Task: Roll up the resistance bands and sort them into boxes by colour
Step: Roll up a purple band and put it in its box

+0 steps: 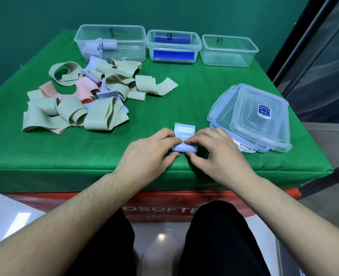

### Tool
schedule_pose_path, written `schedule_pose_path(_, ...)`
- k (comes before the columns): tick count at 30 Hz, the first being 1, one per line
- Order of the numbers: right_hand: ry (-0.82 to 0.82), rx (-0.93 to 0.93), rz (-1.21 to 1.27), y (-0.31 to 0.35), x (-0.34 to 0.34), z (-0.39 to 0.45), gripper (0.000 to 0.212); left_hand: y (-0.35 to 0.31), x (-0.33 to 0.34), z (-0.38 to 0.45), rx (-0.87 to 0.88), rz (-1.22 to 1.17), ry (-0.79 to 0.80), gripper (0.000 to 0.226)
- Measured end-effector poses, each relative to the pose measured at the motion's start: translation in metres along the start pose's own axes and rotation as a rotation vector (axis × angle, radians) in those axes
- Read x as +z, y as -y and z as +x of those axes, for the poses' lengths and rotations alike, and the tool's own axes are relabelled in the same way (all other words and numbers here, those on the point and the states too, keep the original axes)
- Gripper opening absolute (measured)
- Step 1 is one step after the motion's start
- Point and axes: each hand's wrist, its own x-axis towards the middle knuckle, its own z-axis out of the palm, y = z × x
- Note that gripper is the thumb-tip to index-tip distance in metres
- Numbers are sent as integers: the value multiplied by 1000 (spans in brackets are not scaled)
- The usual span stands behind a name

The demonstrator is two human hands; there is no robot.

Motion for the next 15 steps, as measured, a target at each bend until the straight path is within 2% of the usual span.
schedule_pose_path(3,22,23,2,-2,1,2,25,0,1,4,-9,-15,16,34)
schedule_pose_path(9,33,1,8,-2,-1,4,23,2,1,6,0,-80,-26,23)
schedule_pose_path(15,6,-46,8,4,-5,-11,31,1,-4,-13,36,-100,-90,18)
